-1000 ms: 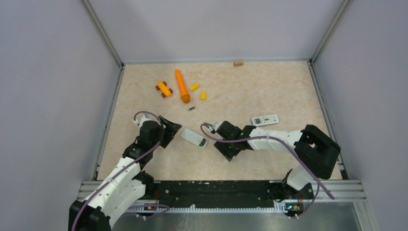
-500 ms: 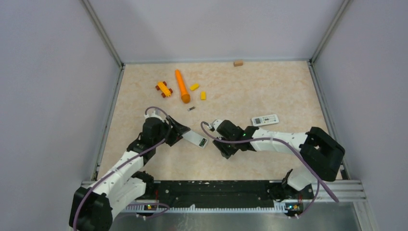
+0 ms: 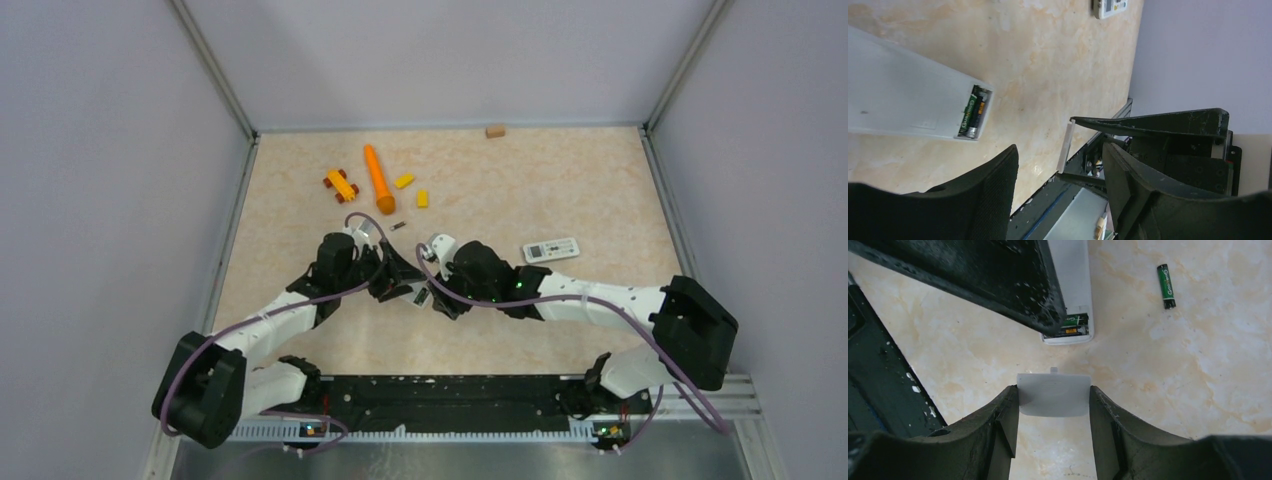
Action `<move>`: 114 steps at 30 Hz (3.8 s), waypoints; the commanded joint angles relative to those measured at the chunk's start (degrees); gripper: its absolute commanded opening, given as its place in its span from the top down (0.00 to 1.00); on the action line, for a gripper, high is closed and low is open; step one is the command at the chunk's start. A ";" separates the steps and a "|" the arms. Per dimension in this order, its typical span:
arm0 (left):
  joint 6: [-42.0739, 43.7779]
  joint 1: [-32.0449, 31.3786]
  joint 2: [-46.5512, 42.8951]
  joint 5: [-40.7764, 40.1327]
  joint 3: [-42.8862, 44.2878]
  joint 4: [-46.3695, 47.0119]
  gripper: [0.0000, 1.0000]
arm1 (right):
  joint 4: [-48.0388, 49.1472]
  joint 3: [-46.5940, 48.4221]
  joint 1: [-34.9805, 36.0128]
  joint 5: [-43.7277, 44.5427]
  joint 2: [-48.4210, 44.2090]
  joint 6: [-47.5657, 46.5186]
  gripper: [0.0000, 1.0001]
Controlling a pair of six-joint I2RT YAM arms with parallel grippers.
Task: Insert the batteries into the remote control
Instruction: Pick up the battery cover at the center of the board.
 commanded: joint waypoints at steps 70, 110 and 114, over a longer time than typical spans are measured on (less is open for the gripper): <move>-17.57 -0.05 -7.02 2.83 2.41 19.54 1.00 | 42.55 -16.31 -6.73 -0.95 -14.22 70.77 0.46; 0.57 1.09 -14.77 -12.12 6.58 -7.34 0.02 | 41.72 -20.62 -6.69 2.66 -10.76 69.74 1.00; 6.10 2.04 -15.57 -21.02 6.75 -18.21 0.01 | 37.75 -19.90 -5.93 4.50 -7.20 72.20 1.00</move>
